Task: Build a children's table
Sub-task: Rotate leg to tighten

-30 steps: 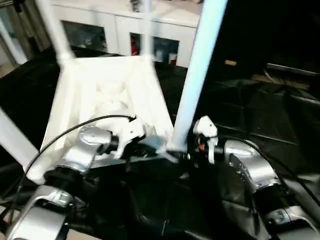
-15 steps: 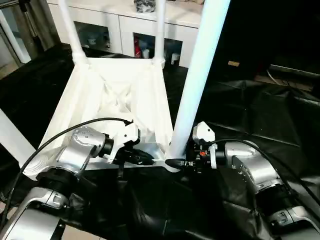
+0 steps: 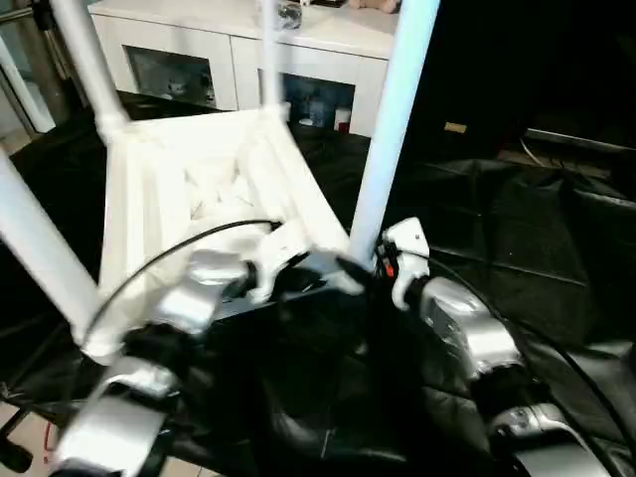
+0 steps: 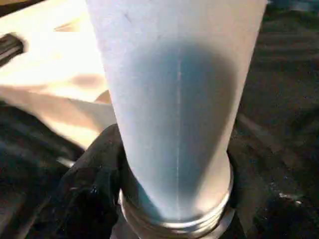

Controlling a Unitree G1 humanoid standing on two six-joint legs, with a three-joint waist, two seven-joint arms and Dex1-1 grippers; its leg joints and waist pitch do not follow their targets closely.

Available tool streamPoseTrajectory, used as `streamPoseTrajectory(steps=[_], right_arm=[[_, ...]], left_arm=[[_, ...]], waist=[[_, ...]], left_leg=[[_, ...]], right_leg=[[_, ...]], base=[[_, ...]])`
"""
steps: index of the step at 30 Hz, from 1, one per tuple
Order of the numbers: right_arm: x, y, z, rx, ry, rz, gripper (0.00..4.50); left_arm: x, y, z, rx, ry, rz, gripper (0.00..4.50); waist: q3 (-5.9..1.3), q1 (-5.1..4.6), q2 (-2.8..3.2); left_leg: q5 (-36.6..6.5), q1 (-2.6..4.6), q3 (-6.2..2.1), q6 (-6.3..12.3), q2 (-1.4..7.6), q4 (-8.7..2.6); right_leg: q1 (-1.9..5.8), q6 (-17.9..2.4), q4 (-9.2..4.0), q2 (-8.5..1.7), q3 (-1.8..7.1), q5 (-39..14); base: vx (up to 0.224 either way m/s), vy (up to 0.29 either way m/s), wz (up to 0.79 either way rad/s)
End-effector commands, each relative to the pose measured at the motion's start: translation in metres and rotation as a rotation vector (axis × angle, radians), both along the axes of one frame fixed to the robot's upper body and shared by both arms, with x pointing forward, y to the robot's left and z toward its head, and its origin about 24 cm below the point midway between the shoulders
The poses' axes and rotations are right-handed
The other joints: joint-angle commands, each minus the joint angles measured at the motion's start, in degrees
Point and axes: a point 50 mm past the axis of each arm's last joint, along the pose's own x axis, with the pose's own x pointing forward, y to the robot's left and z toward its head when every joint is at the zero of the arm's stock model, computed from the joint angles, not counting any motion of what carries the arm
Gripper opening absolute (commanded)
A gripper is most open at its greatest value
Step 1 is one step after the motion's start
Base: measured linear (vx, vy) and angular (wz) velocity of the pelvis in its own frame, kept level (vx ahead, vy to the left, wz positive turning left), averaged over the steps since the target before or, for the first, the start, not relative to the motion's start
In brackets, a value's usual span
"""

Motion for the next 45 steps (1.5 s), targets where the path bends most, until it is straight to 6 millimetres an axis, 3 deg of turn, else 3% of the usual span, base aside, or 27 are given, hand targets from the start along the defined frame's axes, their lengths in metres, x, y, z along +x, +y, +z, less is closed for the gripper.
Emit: streamPoseTrajectory(steps=[1,3,5,10,18,20,27,30,40,45], right_arm=[[-0.01,0.027,-0.013,-0.028,0.054,0.093,2.65],[-0.009,0.029,-0.012,-0.02,0.046,0.094,2.65],[-0.008,0.032,-0.007,0.041,0.05,0.119,3.21],[-0.01,0.025,0.0,0.042,0.026,0.225,3.63],[-0.029,-0.005,0.007,-0.012,0.015,0.551,3.63],[-0.03,-0.008,0.008,-0.021,0.011,0.572,3.63],[-0.036,-0.02,0.01,-0.051,0.019,0.649,3.63],[-0.037,-0.021,0.01,-0.044,0.028,0.668,3.63],[-0.039,-0.016,0.008,0.001,0.052,0.655,2.9],[-0.026,-0.009,-0.004,-0.035,0.067,0.41,2.77]], left_arm=[[0.009,-0.025,0.019,-0.097,-0.078,0.032,0.0],[0.008,-0.03,0.02,-0.105,-0.083,0.02,0.0],[0.005,-0.035,0.022,-0.117,-0.088,-0.026,0.0],[-0.002,-0.025,0.02,-0.105,-0.065,-0.123,0.0],[-0.015,0.007,0.019,-0.059,-0.001,-0.306,0.0],[-0.016,0.011,0.019,-0.052,0.006,-0.327,0.0],[-0.024,0.032,0.019,-0.026,0.08,-0.424,0.0],[-0.025,0.034,0.02,-0.025,0.085,-0.435,0.0],[-0.021,0.032,0.018,-0.03,0.068,-0.379,0.0],[-0.006,0.021,0.019,-0.066,0.014,-0.195,0.0]], waist=[[-3.41,-0.09,0.3],[-3.54,0.01,0.25],[-3.64,0.11,0.35],[-3.63,0.13,0.56],[-3.54,0.44,0.68],[-3.6,0.59,0.71],[-3.55,0.92,0.86],[-3.58,1.52,0.82],[-3.64,1.84,0.71],[-3.4,1.36,0.46]], left_leg=[[-13.06,0.5,-0.43,0.25,1.53,-4.05],[-11.51,0.26,-0.4,0.82,1.53,-4.01],[-10.48,0.14,-0.35,1.58,1.42,-3.91],[-10.97,0.16,-0.4,2.09,1.57,-3.98],[-11.14,0.24,-0.29,3.07,1.75,-3.97],[-10.59,0.03,-0.21,3.09,1.92,-3.92],[-11.26,0.29,-0.13,2.34,2.02,-3.94],[-10.93,0.37,-0.12,2.05,2.07,-3.98],[-10.48,0.29,-0.12,1.7,2.0,-3.94],[-11.46,0.19,-0.23,0.71,1.84,-4.06]], right_leg=[[2.4,-9.97,-4.57,-4.5,2.86,-18.33],[2.65,-10.7,-4.18,-4.46,2.87,-15.29],[2.85,-11.02,-4.03,-4.46,2.86,-13.71],[2.95,-11.62,-4.01,-4.53,2.76,-13.28],[2.91,-12.36,-3.9,-4.36,2.8,-12.0],[3.04,-12.85,-3.55,-4.36,2.73,-10.63],[2.76,-13.34,-3.59,-4.41,2.68,-11.86],[2.77,-13.1,-3.54,-4.41,2.73,-11.45],[2.84,-12.85,-3.46,-4.47,2.71,-11.35],[2.61,-11.75,-3.87,-4.66,2.84,-14.93]], base=[[0.0,0.0,0.0],[0.0,0.0,0.0],[0.0,0.0,0.0],[0.0,0.0,0.0],[0.0,0.0,0.0],[0.0,0.0,0.0],[0.0,0.0,0.0],[0.0,0.0,0.0],[0.0,0.0,0.0],[0.0,0.0,0.0]])
